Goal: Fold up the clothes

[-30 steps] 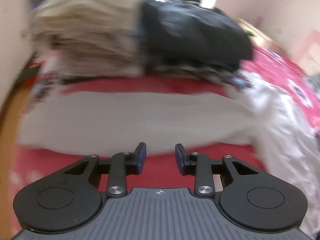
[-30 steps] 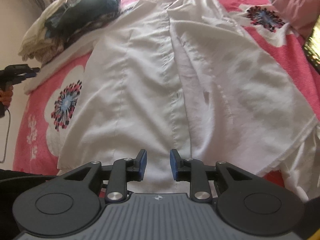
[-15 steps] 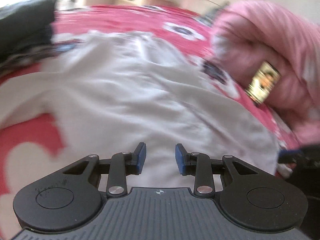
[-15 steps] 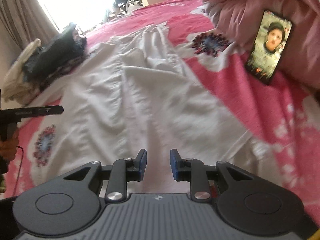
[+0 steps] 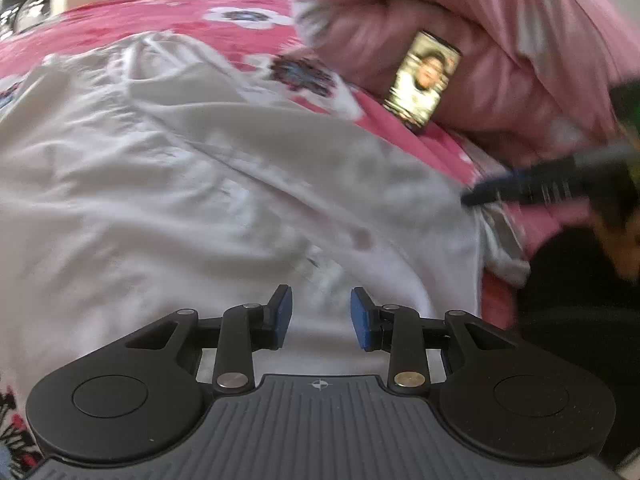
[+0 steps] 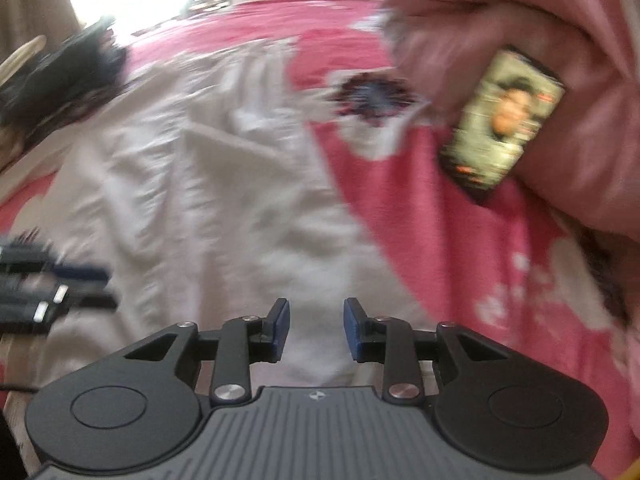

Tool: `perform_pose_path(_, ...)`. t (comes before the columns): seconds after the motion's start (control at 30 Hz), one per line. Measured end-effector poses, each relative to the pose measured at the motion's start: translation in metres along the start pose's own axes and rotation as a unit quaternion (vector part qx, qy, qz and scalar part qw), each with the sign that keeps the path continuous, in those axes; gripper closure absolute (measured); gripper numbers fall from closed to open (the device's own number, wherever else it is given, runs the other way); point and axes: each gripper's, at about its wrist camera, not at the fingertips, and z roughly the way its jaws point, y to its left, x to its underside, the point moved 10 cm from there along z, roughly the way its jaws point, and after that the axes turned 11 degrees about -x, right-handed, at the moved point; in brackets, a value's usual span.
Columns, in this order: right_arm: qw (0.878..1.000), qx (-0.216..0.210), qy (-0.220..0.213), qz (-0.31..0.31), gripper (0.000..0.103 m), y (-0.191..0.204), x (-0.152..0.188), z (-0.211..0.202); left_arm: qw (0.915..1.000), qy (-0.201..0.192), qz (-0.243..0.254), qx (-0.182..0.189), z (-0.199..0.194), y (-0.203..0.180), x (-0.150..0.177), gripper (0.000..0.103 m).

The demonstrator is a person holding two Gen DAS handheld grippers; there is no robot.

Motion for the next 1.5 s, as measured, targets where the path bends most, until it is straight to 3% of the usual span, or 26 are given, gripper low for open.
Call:
perform_pose_path(0.07, 0.998, 0.007, -0.011, 0.067, 0.052, -0.026, -0.003, -0.006, 1.0, 0.004, 0.005, -0.002, 0.002, -0.002, 0.004, 0.071)
perform_pose_path(0.13, 0.987, -0.002, -0.019, 0.162, 0.051, -0.056, -0.003, -0.01, 0.9999, 0.008, 0.011, -0.004, 0.004, -0.005, 0.007, 0.071)
perform_pose_path(0.23, 0.959, -0.034, -0.011, 0.281, 0.051, -0.088, 0.005, -0.003, 0.9997, 0.013, 0.019, -0.008, 0.007, -0.009, 0.013, 0.071)
perform_pose_path(0.3, 0.941, -0.062, -0.002, 0.333, 0.051, -0.1, 0.01, 0.005, 0.9995, 0.017, 0.025, -0.01, 0.009, -0.011, 0.016, 0.071)
perform_pose_path(0.37, 0.932, -0.089, 0.005, 0.35, 0.051, -0.101, 0.01, 0.013, 0.9994, 0.02, 0.026, -0.012, 0.01, -0.012, 0.018, 0.071)
perform_pose_path(0.53, 0.945, -0.118, 0.023, 0.306, 0.051, -0.082, 0.001, 0.031, 0.9994, 0.021, 0.023, -0.014, 0.01, -0.012, 0.019, 0.071)
perform_pose_path(0.6, 0.953, -0.122, 0.023, 0.276, 0.065, -0.071, -0.003, 0.034, 0.9994, 0.021, 0.022, -0.014, 0.011, -0.012, 0.019, 0.071)
perform_pose_path(0.63, 0.958, -0.125, 0.02, 0.257, 0.081, -0.065, -0.005, 0.033, 0.9994, 0.021, 0.022, -0.014, 0.011, -0.012, 0.019, 0.071)
perform_pose_path(0.67, 0.964, -0.131, 0.016, 0.232, 0.088, -0.055, -0.007, 0.029, 0.9995, 0.021, 0.021, -0.015, 0.011, -0.012, 0.019, 0.071)
perform_pose_path(0.77, 0.977, -0.148, 0.002, 0.156, 0.095, -0.025, -0.012, 0.018, 0.9995, 0.021, 0.02, -0.015, 0.011, -0.012, 0.019, 0.071)
perform_pose_path(0.9, 0.984, -0.169, -0.017, 0.054, 0.095, 0.015, -0.017, 0.002, 0.9995, 0.021, 0.018, -0.016, 0.012, -0.012, 0.019, 0.071)
perform_pose_path(1.03, 0.98, -0.188, -0.027, -0.055, 0.095, 0.058, -0.018, -0.013, 0.9996, 0.022, 0.012, -0.015, 0.012, -0.011, 0.02, 0.071)
perform_pose_path(1.13, 0.971, -0.181, 0.033, -0.155, 0.089, 0.092, 0.011, -0.01, 0.9996, 0.022, 0.007, -0.014, 0.012, -0.009, 0.019, 0.071)
perform_pose_path(1.2, 0.965, -0.166, 0.063, -0.191, 0.074, 0.1, 0.023, -0.005, 0.9996, 0.022, 0.006, -0.014, 0.012, -0.008, 0.019, 0.071)
perform_pose_path(1.23, 0.964, -0.167, 0.074, -0.195, 0.067, 0.101, 0.026, -0.004, 0.9996, 0.022, 0.006, -0.014, 0.012, -0.008, 0.019, 0.071)
perform_pose_path(1.3, 0.965, -0.178, 0.074, -0.178, 0.065, 0.099, 0.023, -0.007, 0.9996, 0.022, 0.006, -0.014, 0.012, -0.008, 0.019, 0.071)
perform_pose_path(1.43, 0.976, -0.203, 0.036, -0.077, 0.055, 0.071, -0.005, -0.018, 0.9996, 0.022, 0.006, -0.014, 0.013, -0.008, 0.019, 0.071)
perform_pose_path(1.5, 0.981, -0.194, 0.017, 0.009, 0.05, 0.043, -0.017, -0.019, 0.9996, 0.022, 0.006, -0.015, 0.013, -0.008, 0.02, 0.071)
